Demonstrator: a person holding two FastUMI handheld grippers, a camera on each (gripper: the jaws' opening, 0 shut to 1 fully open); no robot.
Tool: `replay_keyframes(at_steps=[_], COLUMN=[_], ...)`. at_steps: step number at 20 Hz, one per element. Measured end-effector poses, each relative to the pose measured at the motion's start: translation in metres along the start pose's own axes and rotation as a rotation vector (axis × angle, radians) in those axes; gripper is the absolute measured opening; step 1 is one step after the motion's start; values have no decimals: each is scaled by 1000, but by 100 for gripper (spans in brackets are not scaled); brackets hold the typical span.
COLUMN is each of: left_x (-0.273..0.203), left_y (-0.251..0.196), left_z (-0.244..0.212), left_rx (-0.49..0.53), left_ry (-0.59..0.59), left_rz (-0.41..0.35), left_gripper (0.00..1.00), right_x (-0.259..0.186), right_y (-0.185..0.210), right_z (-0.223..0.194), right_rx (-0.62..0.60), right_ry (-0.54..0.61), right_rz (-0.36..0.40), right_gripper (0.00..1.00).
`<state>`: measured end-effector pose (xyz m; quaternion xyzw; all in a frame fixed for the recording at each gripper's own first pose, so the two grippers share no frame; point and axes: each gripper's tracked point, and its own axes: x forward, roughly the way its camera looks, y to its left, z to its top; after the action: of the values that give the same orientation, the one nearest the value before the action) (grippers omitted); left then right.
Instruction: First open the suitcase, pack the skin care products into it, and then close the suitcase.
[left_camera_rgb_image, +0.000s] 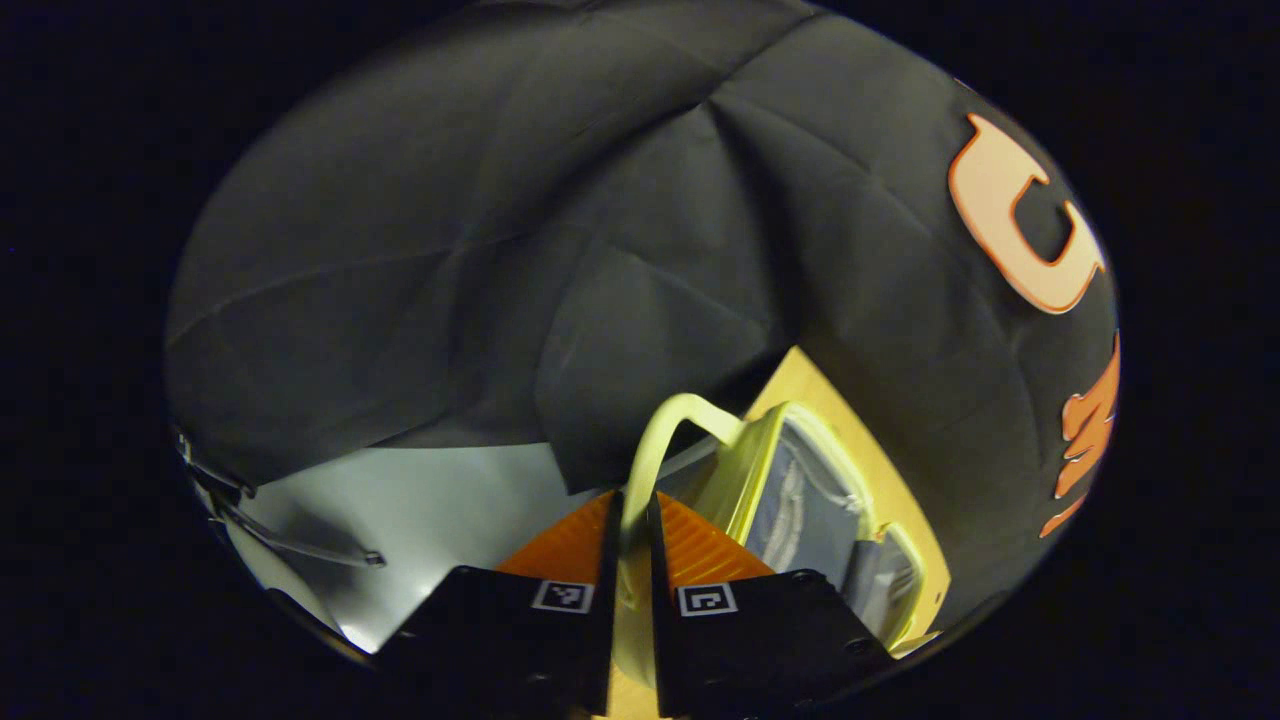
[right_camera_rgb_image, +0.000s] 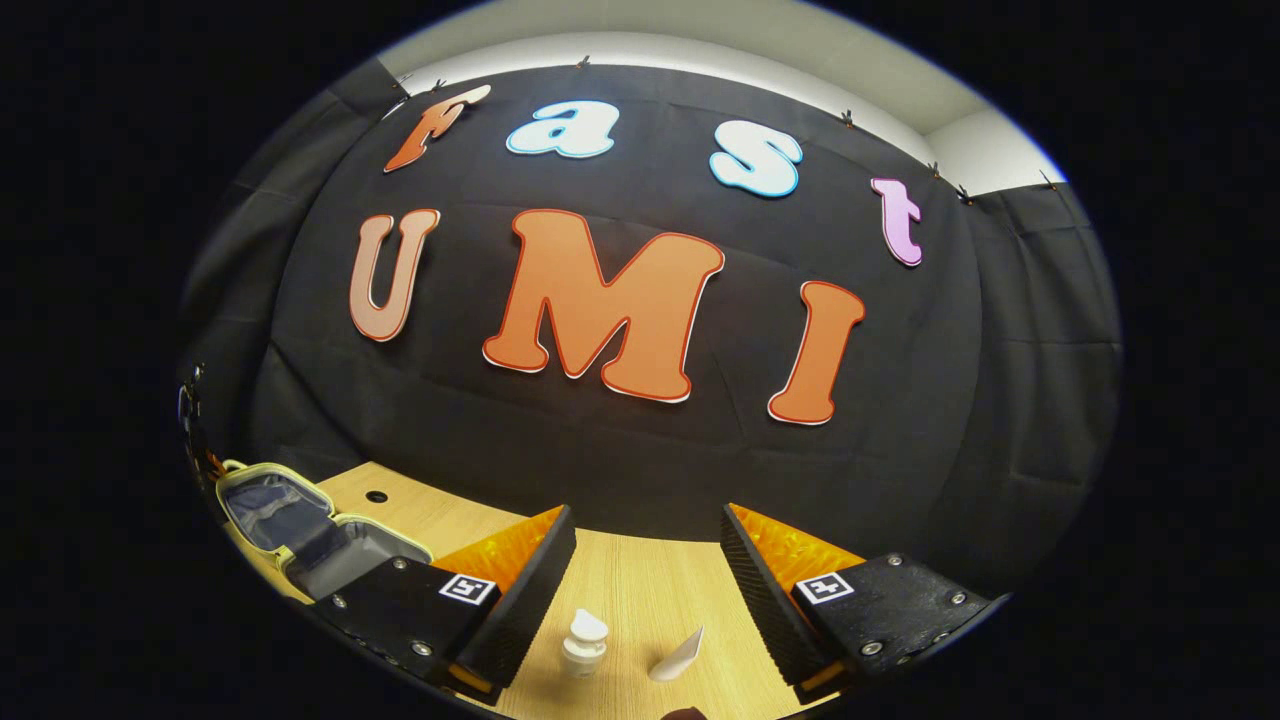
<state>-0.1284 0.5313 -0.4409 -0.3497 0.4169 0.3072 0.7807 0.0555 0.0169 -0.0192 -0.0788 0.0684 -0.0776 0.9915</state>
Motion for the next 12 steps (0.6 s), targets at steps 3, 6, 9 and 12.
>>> replay_keyframes(at_steps=[3, 6, 9, 12], left_x=[-13, -47, -102, -150], left_y=[-18, -53, -85, -139], left_z=[9, 41, 59, 71], left_rx=[14, 40, 173, 330], left_ry=[-64, -196, -299, -399], left_rz=[-14, -81, -103, -140], left_gripper=[36, 75, 91, 97], right_x=[-3, -5, -7, -7], right_y=[-5, -10, -19, -25], right_z=[-5, -7, -10, -11], right_rx=[4, -5, 9, 29], right_ry=[1, -9, -18, -32], right_rz=[-10, -10, -11, -3], right_gripper=[93, 93, 94, 93])
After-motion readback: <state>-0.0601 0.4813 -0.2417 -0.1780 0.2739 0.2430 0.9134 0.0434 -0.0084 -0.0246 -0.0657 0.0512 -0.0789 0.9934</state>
